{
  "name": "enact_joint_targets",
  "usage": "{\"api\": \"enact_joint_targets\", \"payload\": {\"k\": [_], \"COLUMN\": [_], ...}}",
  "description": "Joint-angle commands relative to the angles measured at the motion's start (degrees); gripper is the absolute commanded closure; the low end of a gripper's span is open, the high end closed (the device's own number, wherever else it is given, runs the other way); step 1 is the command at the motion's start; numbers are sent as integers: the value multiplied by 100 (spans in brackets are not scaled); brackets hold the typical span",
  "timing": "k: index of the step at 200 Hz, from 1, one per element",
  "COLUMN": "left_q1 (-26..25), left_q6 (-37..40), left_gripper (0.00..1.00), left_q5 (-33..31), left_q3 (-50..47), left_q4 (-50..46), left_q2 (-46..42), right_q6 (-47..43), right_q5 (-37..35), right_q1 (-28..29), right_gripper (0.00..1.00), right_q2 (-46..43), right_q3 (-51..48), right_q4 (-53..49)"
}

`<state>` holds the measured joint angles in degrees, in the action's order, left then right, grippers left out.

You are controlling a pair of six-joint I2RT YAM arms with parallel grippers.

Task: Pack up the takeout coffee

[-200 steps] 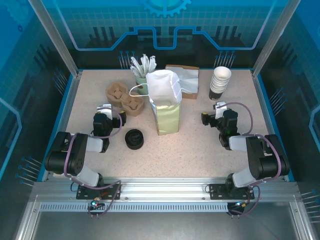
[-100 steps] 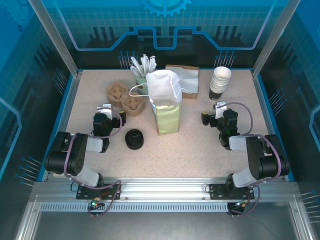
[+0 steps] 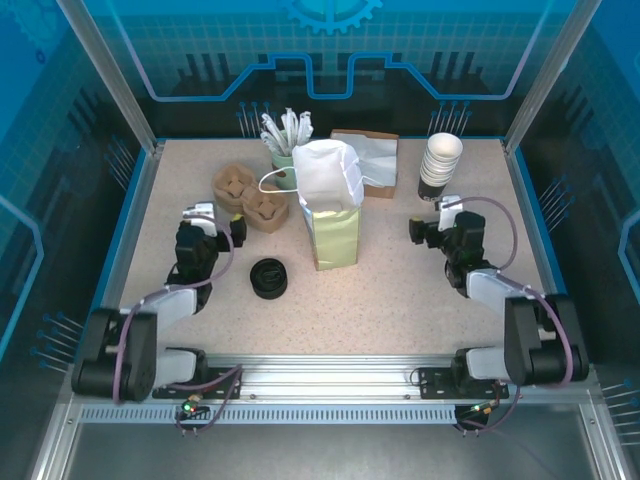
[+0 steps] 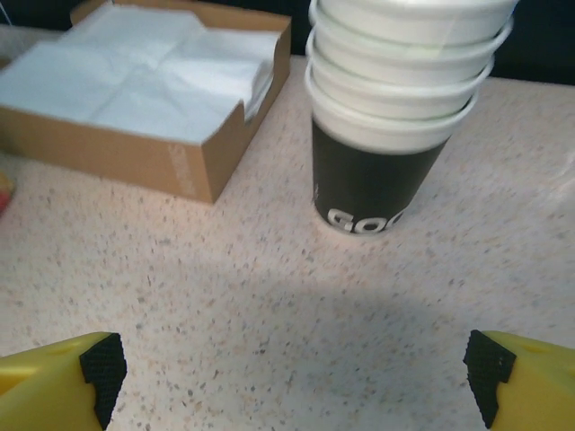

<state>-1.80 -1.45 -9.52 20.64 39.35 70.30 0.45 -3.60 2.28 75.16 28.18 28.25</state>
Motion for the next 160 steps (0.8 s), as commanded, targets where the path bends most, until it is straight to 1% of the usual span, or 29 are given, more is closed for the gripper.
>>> {"api": "enact_joint_targets", "payload": {"k": [1, 19, 34, 48, 62, 84, 101, 113, 133, 140, 146, 160], "left_q1": [24, 22, 25, 23, 25, 27, 30, 22, 22, 14, 13, 0], "left_q6": [-548, -1312, -1940, -2208, -2377, -2531, -2588, -2507, -2337, -2297, -2278, -2264], "left_gripper": [1, 1, 1, 1, 1, 1, 1, 1, 1, 1, 1, 1], "left_q5": [-627, -1166, -1535, -1636, -1512, -1045, -678, -396, -16, 94, 151, 241], "left_q3": [548, 1194, 1899, 2475, 2894, 3468, 3726, 3855, 4122, 4218, 4305, 4440], "left_q4": [-1979, -3595, -4936, -5873, -6520, -7293, -7626, -7758, -8035, -8149, -8238, -8398], "left_q2": [-901, -1472, -1696, -1776, -1841, -1837, -1812, -1792, -1643, -1574, -1503, -1392], "right_q6": [336, 710, 1089, 1581, 1896, 2127, 2249, 2322, 2432, 2449, 2466, 2517], "right_q5": [-115, -213, -397, -452, -201, -130, -164, -224, -302, -278, -269, -264], "right_q1": [-177, -311, -397, -523, -648, -661, -676, -687, -687, -683, -686, -685], "right_gripper": [0, 0, 0, 0, 0, 0, 0, 3, 10, 14, 19, 23], "right_q2": [-677, -1080, -1219, -1170, -929, -301, 295, 758, 1557, 1823, 2042, 2553], "right_q3": [397, 928, 1534, 2171, 3114, 4388, 5307, 5946, 6965, 7300, 7556, 8153], "right_q4": [-1194, -2336, -3260, -4137, -4936, -5870, -6411, -6779, -7380, -7554, -7680, -8027]}}
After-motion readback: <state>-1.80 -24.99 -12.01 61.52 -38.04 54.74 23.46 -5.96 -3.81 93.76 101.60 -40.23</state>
